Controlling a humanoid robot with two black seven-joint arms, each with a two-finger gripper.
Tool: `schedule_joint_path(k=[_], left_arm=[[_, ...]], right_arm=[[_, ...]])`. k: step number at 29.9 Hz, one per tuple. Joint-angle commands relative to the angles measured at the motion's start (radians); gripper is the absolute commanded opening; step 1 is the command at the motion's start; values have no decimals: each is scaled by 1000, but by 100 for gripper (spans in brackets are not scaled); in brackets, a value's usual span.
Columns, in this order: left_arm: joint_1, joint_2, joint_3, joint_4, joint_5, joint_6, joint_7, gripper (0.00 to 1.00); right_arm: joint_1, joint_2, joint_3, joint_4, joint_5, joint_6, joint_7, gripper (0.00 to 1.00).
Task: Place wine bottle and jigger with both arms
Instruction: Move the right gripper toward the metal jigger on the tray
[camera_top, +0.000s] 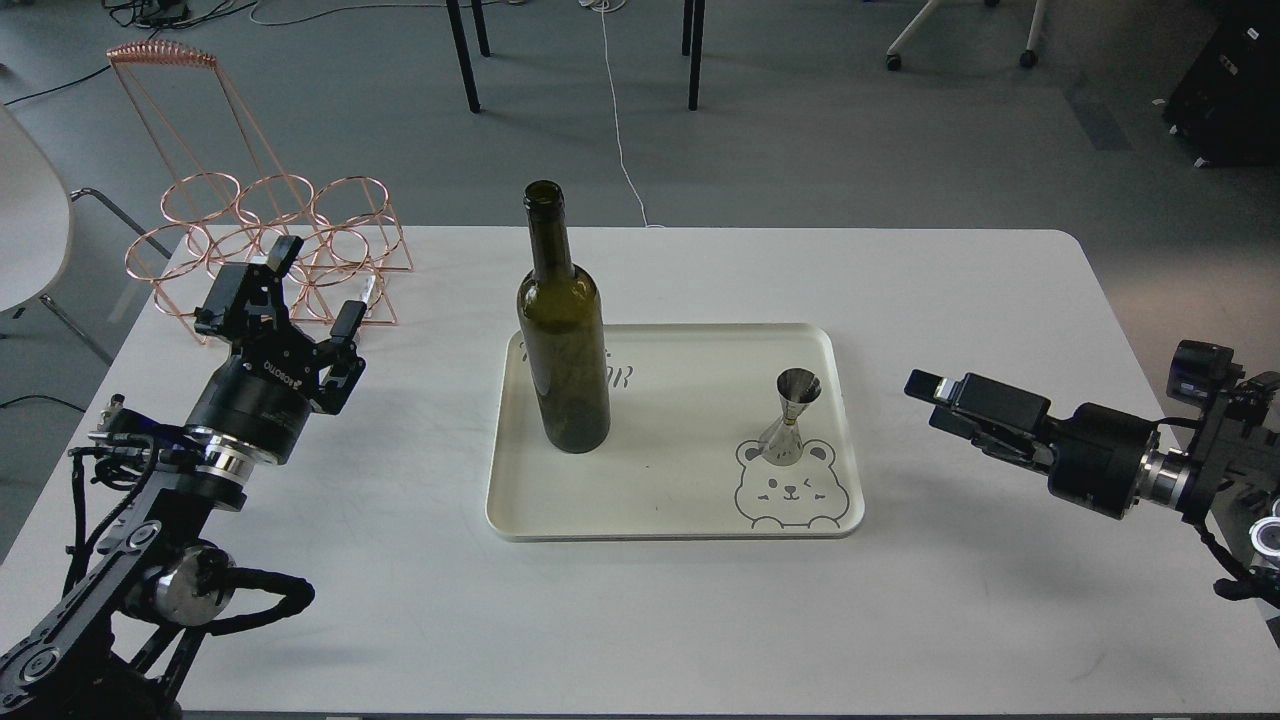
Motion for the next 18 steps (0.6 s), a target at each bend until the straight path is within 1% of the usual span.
schedule_joint_path(k=[1,3,5,8,13,16,18], left_arm=[[0,5,1,-3,0,-1,-1,98],[0,5,1,-9,0,-1,-1,98],[0,5,1,-21,0,1,1,98],[2,5,1,-37,0,1,1,98],[3,8,1,-40,0,2,1,98],[6,6,1,-46,0,2,1,98],[6,6,1,-51,1,2,1,98]], right_arm=[[-8,12,-57,-9,-360,-244,0,98],[-7,36,-71,-55,-501,-382,0,98],[1,108,-76,-127,-594,-506,0,98],[14,217,-80,-238,-663,-620,0,98],[93,369,-126,-407,-663,-752,0,98],[130,440,-138,-473,-663,-757,0,97],[140,469,-140,-491,-663,-757,0,96]])
